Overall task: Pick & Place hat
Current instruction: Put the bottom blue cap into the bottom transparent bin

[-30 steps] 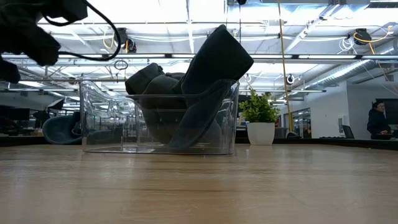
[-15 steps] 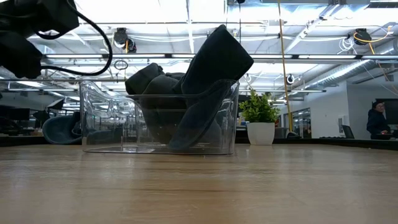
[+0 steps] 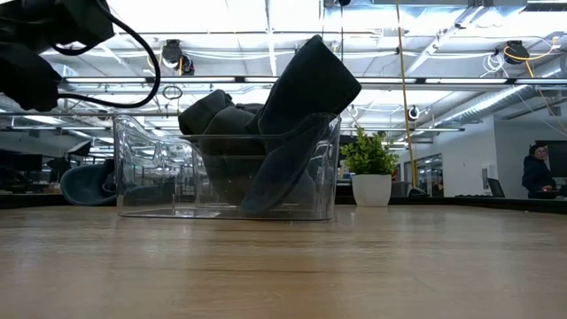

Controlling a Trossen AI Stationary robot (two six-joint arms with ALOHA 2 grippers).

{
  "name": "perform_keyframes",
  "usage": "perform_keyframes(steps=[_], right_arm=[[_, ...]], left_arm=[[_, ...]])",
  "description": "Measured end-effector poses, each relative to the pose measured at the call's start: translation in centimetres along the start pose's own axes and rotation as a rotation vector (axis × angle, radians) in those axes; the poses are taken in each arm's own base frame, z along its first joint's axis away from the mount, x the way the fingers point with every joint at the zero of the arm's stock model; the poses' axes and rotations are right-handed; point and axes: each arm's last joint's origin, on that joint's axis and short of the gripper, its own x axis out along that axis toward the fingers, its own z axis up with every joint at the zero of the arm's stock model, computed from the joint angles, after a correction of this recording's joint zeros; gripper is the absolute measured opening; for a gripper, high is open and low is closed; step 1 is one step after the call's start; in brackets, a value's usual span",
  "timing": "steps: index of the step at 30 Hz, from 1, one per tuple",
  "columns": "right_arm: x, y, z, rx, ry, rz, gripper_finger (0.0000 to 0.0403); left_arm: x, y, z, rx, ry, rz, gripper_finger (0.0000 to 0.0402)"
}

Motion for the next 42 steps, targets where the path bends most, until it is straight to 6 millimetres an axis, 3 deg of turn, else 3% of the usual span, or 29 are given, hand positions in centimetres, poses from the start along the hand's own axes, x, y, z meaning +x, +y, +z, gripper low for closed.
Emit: perform_keyframes(steps=[7,15,29,36,42], right_arm=[[0.0,0.0,0.0,-0.001,-0.003,0.001,0.0233],[0.0,0.0,0.0,-0.001,-0.003,-0.001,0.0233],[0.1,0.0,0.0,0.049,0.003,-0.002,0.0233],[0.1,0.0,0.0,0.036,0.003,-0.001,0.0233],[0.5,-0.3,-0.2,0.17,0.017,-0.011,0.0239]], left_arm=[[-1.4,-2.0,0.3,0.071,-0.049,-0.03,0.0005],[-5.1,-5.9,-0.3,0.144,-0.16,-0.002,0.0004],[-12.8,-11.7,-4.4,0.215,-0.406,0.11,0.0004],[-16.5,-13.7,-6.5,0.272,-0.622,0.147,0.0004],[-19.1,-14.5,-7.7,0.341,-0.799,0.189,0.0004]])
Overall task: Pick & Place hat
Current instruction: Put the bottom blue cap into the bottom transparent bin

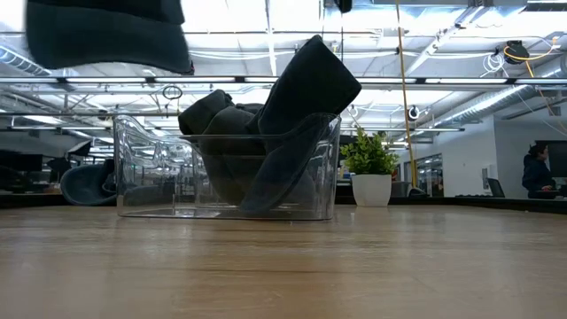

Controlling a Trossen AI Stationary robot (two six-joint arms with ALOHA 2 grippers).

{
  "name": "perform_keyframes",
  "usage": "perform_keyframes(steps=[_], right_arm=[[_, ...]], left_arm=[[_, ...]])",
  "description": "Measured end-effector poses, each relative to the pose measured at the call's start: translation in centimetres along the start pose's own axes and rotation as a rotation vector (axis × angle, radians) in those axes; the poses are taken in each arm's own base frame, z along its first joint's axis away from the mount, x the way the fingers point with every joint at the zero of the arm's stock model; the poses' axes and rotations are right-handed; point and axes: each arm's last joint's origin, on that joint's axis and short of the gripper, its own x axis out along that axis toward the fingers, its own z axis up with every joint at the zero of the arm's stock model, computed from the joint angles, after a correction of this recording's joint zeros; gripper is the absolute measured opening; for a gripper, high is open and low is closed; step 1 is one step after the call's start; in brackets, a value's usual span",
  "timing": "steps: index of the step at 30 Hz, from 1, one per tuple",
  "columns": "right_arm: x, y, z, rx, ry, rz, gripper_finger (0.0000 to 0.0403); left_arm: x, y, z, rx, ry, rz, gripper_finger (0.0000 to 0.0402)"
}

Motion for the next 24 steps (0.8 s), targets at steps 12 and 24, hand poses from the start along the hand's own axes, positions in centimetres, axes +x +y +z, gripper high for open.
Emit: perform_keyframes(steps=[12,24], right_arm=[[0.2,-0.2,0.0,-0.121,-0.005,-0.006,0.0311],[0.2,-0.6,0.3,-0.051,-0.065,-0.147,0.0307]], left_arm=[[-2.9,0.5,2.1,0.342,-0.292,0.268,0.0003],[-4.0,0.3,4.7,0.736,-0.517,0.37,0.0003]])
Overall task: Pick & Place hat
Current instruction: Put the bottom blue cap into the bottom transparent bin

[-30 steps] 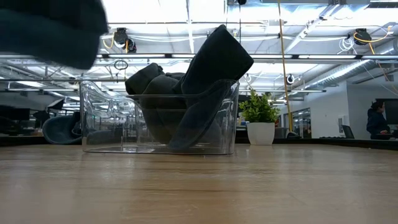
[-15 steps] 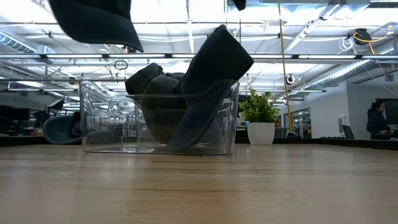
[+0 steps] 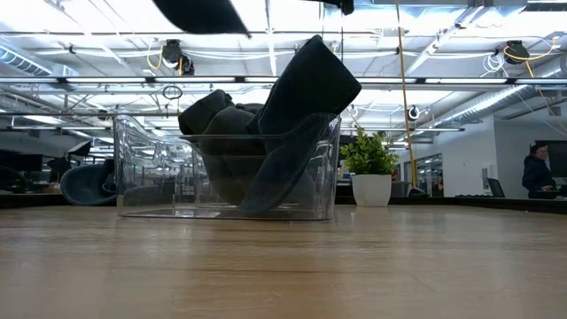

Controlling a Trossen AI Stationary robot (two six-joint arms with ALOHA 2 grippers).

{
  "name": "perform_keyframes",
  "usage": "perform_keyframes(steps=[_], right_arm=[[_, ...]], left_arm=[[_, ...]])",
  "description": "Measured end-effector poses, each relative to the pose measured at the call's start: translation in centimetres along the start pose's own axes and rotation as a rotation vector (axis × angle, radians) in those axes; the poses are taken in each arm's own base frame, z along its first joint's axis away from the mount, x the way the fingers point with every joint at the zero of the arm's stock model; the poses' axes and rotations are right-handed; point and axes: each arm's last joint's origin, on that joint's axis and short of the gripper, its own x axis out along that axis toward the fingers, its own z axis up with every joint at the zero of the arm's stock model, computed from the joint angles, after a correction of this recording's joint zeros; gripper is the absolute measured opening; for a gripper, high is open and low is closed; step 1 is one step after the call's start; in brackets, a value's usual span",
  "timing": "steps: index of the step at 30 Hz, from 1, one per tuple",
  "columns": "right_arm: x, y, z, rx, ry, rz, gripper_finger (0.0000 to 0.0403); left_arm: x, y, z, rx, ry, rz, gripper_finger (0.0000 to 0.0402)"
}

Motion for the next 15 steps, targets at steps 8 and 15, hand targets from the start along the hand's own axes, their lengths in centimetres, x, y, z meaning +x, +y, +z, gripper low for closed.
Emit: perform_keyframes(steps=[8,15], right_arm=[[1.3,-0.2,-0.2,0.067,-0.012,0.006,0.0307],[4.1,-0.5,-0.9,0.234,0.009,0.124,0.0307]], left_arm=[[-0.1,0.5,1.3,0.254,-0.15,0.031,0.0003],[-0.3,0.9,2.5,0.369,-0.263,0.109,0.0003]])
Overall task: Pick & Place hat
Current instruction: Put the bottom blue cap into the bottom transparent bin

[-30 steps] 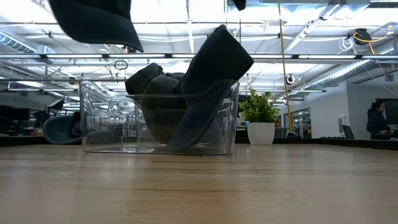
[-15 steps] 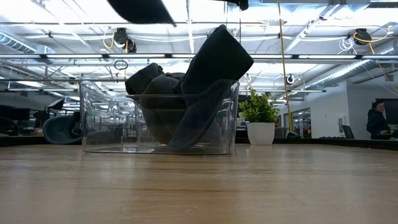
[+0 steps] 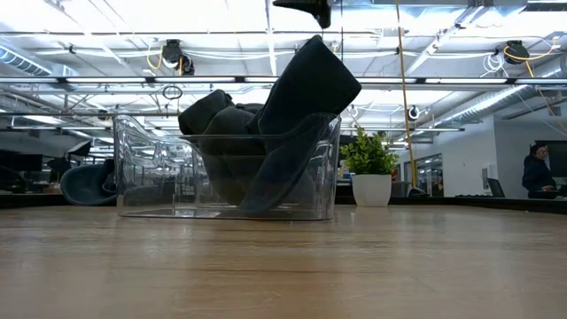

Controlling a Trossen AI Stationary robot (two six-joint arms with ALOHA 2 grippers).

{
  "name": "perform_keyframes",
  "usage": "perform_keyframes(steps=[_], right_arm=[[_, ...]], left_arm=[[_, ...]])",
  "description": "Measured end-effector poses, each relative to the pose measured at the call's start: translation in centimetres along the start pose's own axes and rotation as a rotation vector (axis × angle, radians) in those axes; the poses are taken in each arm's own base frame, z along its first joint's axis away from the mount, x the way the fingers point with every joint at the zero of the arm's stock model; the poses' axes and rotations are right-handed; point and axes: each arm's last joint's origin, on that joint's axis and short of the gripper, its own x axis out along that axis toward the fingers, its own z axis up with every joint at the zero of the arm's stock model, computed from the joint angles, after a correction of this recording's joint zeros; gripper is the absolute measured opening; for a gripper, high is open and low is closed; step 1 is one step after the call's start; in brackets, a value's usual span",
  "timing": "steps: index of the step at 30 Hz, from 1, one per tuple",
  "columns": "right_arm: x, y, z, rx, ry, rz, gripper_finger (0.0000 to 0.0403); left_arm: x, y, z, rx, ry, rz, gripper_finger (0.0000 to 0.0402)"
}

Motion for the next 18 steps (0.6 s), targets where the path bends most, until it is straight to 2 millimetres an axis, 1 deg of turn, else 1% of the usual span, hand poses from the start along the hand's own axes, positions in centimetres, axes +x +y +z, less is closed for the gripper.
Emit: perform_keyframes(steps=[3,5,8,11,14,16,18], right_arm=[[0.5,-0.2,-0.2,0.008,0.012,0.008,0.0306],[1.0,-0.3,-0.3,-0.018,0.014,0.028,0.0306],[1.2,-0.2,-0.4,-0.043,0.045,0.116,0.0306],[1.0,0.5,0.0,-0.065,0.025,0.194,0.0306],[1.1,1.0,0.1,-0.094,0.006,0.241,0.0306],[1.1,1.2,0.2,-0.113,-0.003,0.27,0.0306],[1.0,1.3,0.3,-0.128,-0.011,0.279,0.0306]], left_arm=[[0.0,0.1,0.2,0.021,-0.016,0.014,0.0003],[0.0,0.2,0.1,0.029,-0.005,0.029,0.0003],[0.2,0.2,0.0,0.037,0.034,0.063,0.0003],[0.3,0.3,-0.1,0.042,0.066,0.096,0.0004],[1.0,0.4,-0.2,0.05,0.101,0.13,0.0005],[1.2,0.3,-0.3,0.051,0.106,0.114,0.0003],[1.9,0.1,-0.3,0.052,0.099,0.087,0.0003]])
